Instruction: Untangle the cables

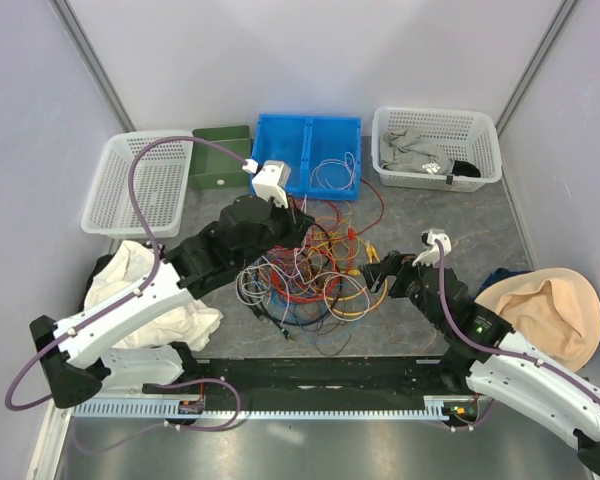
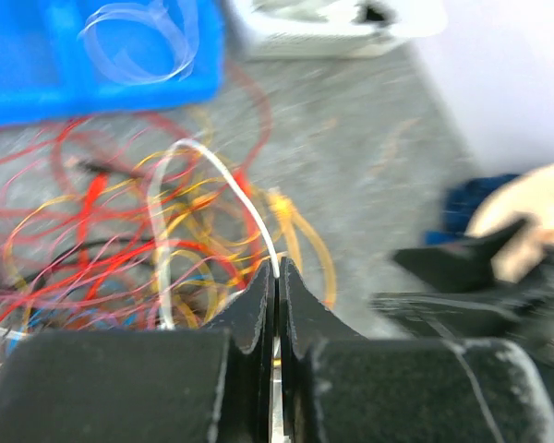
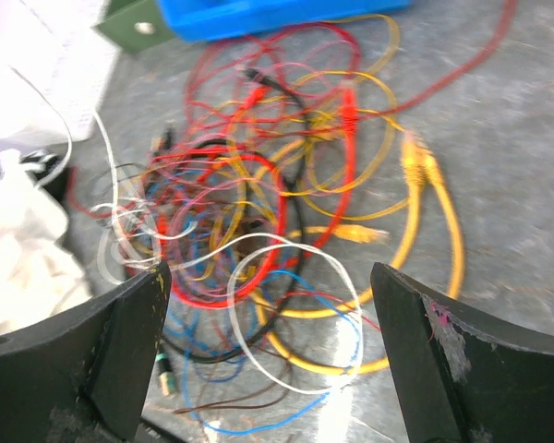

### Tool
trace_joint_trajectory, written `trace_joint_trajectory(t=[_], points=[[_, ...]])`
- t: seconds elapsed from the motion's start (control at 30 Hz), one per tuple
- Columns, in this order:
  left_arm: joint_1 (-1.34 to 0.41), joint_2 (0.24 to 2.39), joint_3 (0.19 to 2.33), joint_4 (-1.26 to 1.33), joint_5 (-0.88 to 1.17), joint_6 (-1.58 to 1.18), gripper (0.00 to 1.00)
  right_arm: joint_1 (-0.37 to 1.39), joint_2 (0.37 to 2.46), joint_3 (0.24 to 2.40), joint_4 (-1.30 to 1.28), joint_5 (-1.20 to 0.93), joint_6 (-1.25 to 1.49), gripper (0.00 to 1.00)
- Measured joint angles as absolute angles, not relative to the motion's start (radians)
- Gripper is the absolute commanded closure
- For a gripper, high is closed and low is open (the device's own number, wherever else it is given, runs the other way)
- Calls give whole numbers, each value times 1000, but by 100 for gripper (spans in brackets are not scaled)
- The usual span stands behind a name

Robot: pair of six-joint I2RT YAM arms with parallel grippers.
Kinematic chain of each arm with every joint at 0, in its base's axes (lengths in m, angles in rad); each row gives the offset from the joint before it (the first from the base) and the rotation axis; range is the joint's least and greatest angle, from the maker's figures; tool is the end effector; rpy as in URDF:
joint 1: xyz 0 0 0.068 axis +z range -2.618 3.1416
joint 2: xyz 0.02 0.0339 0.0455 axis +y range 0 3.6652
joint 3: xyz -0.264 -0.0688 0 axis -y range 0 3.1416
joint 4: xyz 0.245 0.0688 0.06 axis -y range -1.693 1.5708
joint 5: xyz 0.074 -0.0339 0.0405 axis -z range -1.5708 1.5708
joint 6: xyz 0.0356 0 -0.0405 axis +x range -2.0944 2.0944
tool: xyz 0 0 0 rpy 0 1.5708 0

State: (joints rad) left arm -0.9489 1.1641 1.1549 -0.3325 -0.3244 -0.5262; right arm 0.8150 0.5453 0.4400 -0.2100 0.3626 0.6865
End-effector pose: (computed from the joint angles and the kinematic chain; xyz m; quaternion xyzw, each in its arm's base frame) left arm 0.1622 -0.2068 0.3776 0.0781 0.8079 -0.2850 0.5099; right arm 0.1095 0.0978 0.2511 0.0546 0.8012 0.2874 0.5220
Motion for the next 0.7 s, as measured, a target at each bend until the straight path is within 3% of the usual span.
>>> trace_joint_trajectory(t=[0.33, 0.7], points=[[-949, 1162, 1394, -327, -44, -461, 98, 815, 606, 532, 7, 141, 608, 3], [-949, 1164, 1477, -310, 38, -443, 98, 815, 849, 594, 250, 40, 582, 10]])
